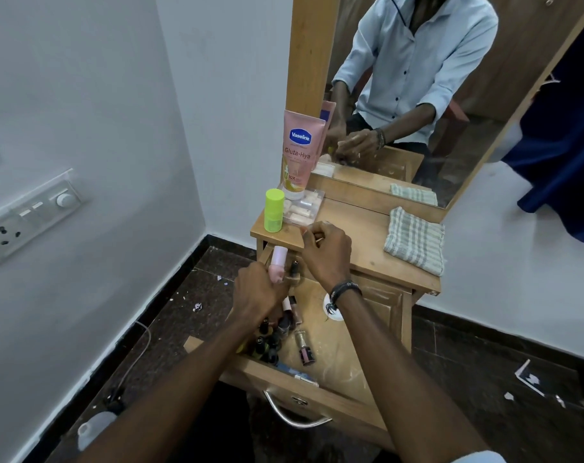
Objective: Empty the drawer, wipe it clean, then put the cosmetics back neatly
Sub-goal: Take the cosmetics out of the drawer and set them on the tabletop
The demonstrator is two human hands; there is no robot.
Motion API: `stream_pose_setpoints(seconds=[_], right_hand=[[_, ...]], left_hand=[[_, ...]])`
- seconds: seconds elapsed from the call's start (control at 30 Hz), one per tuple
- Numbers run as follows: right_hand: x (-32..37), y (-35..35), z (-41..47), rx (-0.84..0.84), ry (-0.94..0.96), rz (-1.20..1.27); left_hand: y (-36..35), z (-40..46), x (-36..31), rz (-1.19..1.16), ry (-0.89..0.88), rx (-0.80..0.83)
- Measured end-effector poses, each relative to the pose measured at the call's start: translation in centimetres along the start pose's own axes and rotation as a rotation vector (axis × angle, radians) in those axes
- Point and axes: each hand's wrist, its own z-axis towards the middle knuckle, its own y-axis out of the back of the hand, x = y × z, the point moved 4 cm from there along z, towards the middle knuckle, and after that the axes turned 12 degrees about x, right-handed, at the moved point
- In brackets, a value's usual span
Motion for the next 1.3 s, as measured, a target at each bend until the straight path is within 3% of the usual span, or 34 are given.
stream_pose_setpoints(seconds=[0.13,0.27,0.37,0.6,0.83,1.3], right_hand=[[-1.8,1.0,-0.9,0.044,-0.039,0.049],[-2.9,0.9,-1.2,0.339,-0.069,0.217],[-2.8,1.0,-0.9,0.447,-0.029,0.184],[-1.8,0.6,1.0,0.42,0.016,0.147],[0.8,0.9,3.7,0.19,0.048,-0.085],[0.7,-0.5,5.2,0.184,0.039,-0.16]], left_hand=[[0.5,-1.1,-0.4,-0.092,-0.131,-0.073],[0.1,-0.6,-1.3,-0.446,-0.234,-0.022],[-0.3,0.3,-2.0,-0.663,-0.251,0.021],[0.4,1.2,-2.8,-0.791,-0.295,0.029],[0.7,0.9,-0.6,-0.525,-0.308,-0.031],[0.6,1.3,2.5,-0.374,-0.237,-0.001]])
